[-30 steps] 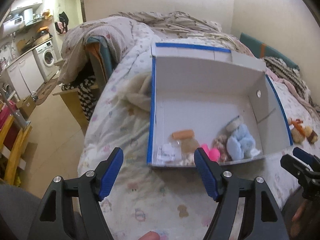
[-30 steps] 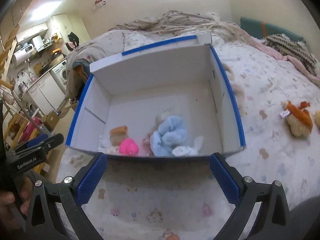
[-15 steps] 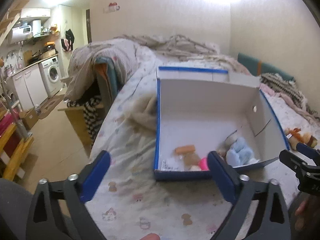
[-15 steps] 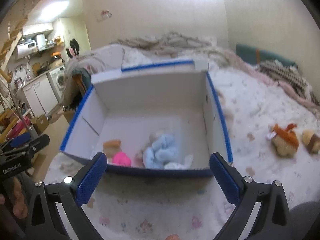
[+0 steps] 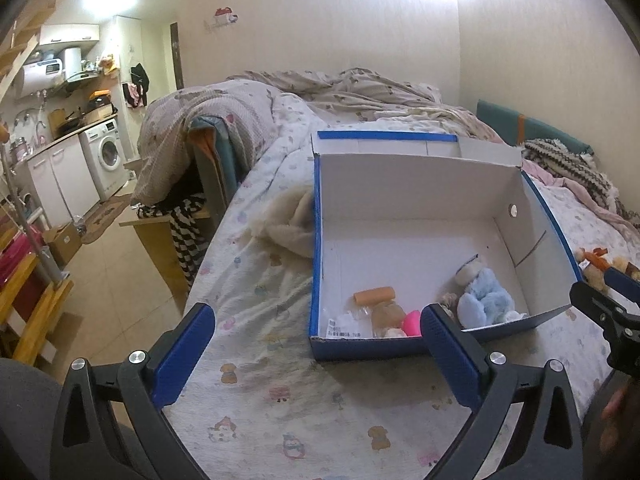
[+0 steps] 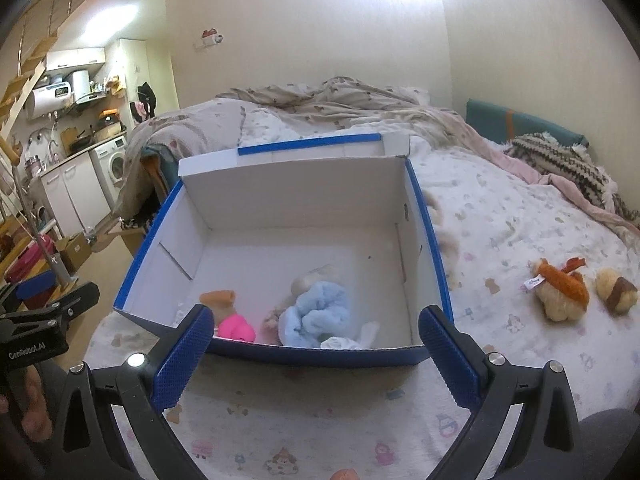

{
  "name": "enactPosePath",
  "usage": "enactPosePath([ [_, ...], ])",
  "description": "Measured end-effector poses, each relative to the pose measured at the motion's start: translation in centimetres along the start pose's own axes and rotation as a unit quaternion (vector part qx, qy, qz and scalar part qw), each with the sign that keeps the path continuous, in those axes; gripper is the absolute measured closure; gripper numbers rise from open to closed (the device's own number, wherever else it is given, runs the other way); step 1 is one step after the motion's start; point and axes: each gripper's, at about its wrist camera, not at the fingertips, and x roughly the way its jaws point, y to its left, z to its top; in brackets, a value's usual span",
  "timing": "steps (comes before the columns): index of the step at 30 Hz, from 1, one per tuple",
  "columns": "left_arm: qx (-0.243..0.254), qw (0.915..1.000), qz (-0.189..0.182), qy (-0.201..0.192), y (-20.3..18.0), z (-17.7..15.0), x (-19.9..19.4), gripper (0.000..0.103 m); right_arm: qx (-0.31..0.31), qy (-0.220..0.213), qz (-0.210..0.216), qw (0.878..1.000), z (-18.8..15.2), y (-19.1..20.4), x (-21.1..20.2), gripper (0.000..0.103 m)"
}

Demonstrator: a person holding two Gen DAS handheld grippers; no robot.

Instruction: Organize soft objects

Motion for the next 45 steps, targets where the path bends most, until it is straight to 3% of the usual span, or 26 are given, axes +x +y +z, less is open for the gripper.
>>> enactPosePath([
  [45, 0.007, 1.0, 0.003, -0.003, -0.54, -0.12, -0.1, 0.001, 0.006, 0.0, -0.002, 1.0, 0.33, -0.69, -0.25, 0.0],
])
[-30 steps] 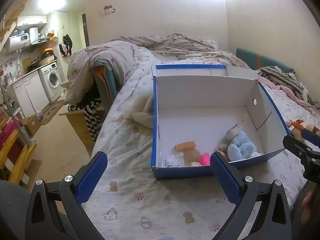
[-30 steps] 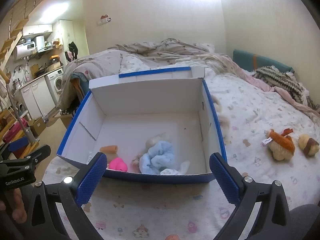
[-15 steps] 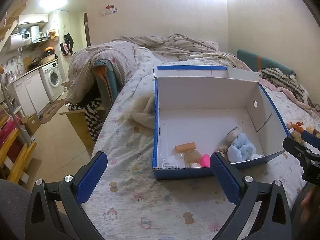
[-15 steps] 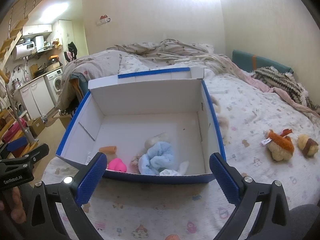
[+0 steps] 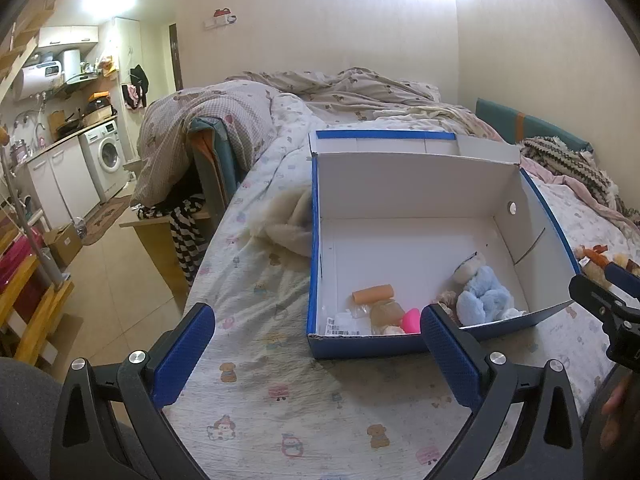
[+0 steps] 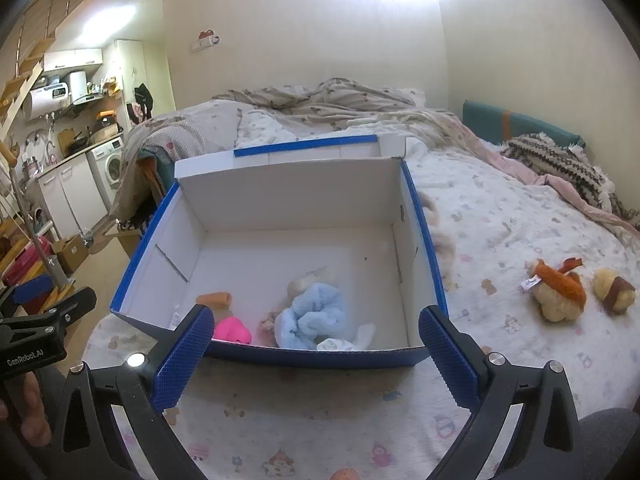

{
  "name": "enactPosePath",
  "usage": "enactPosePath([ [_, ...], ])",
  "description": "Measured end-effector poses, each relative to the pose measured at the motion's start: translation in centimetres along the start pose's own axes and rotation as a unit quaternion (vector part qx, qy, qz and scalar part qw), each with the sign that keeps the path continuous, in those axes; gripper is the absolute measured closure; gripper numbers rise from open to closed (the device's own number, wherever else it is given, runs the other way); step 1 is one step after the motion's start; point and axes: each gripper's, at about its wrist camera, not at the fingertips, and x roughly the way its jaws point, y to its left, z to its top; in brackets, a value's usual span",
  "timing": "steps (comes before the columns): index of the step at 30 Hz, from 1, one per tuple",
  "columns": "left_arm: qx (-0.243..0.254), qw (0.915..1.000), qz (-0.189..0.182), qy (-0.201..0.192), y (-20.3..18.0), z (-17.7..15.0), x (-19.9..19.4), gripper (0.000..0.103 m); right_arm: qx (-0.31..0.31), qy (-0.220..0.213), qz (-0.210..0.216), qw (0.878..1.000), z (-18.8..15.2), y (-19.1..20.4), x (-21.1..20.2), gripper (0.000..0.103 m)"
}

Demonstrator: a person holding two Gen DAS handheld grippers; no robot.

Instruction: Organize soft objects

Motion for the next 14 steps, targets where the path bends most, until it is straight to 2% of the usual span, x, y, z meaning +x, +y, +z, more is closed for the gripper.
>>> enactPosePath([
  [14, 0.0, 1.0, 0.005, -0.001, -0.46, -0.11, 0.02, 0.001, -0.001, 0.001, 0.0, 1.0, -0.04, 0.11, 0.04, 0.0],
])
